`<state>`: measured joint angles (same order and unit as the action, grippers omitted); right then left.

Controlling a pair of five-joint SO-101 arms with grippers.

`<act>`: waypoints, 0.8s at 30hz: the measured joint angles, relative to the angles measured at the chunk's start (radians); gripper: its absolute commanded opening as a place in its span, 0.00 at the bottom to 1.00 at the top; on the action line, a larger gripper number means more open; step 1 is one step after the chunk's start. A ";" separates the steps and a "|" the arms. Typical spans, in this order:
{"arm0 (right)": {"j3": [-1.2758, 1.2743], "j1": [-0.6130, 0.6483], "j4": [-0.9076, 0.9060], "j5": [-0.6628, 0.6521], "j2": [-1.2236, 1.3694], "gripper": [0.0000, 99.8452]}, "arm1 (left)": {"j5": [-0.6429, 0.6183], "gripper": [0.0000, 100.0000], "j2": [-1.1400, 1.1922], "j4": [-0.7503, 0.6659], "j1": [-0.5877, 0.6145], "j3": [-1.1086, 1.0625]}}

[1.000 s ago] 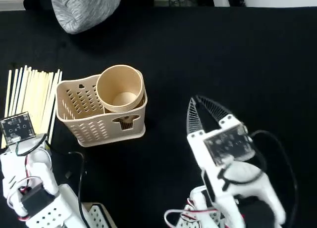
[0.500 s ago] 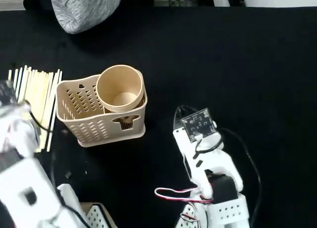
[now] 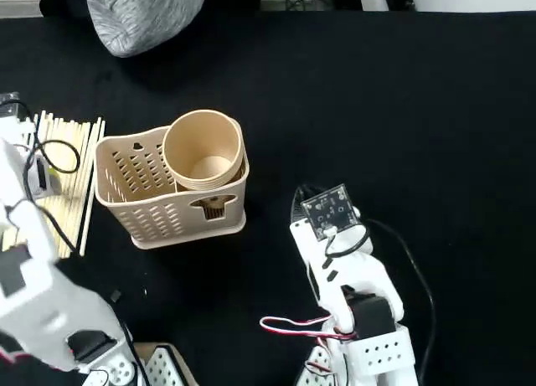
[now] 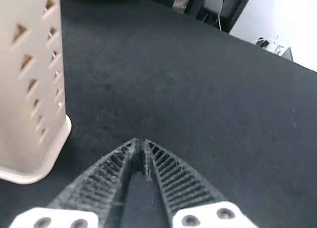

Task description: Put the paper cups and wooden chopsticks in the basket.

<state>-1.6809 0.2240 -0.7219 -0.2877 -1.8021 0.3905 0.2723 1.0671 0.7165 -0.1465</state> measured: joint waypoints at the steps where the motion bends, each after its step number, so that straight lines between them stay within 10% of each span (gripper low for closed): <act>1: 0.000 0.000 0.000 -0.002 0.000 0.02 | 0.000 0.20 0.060 0.028 0.000 0.058; 24: 0.000 0.000 0.000 0.000 0.000 0.02 | 0.089 0.03 0.439 0.203 -0.064 0.497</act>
<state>-1.6809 0.2240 -0.7219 -0.2877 -1.8021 0.4795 0.7112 1.2697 0.6521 0.3506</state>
